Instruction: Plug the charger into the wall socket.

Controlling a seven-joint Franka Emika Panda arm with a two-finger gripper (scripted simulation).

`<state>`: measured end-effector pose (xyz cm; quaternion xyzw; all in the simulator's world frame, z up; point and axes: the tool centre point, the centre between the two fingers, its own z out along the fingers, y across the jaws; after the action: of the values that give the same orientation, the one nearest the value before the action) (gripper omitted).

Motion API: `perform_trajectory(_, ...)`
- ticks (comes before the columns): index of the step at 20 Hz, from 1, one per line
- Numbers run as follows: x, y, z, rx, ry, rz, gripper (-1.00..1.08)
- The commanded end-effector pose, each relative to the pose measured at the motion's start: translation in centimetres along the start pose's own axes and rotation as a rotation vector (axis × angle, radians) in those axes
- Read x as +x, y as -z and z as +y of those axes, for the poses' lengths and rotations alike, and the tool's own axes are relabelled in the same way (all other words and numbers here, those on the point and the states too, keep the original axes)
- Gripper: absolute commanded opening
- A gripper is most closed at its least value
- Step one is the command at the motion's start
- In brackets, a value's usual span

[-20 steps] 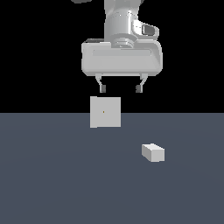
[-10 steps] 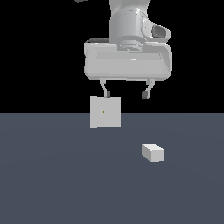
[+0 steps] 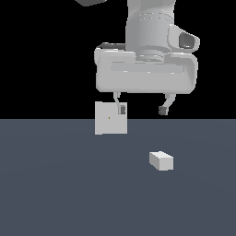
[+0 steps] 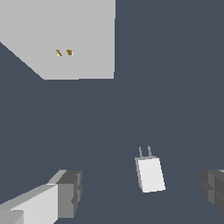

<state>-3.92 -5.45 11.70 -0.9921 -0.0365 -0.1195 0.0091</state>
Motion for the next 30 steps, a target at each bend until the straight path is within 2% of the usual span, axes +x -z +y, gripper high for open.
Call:
perform_trajectory(1,-0.5,-0.6,0.5,0.001,0.014,0.030,1.00)
perform_trajectory(17,-2.5,-3.6,2.6,0.022,0.086,0.177,1.00)
perform_trajectory(24,-2.9,-4.5,3.2,0.029,0.104,0.212,1.00)
perform_trajectory(30,-3.0,-4.9,3.4,0.031,0.111,0.221,1.00)
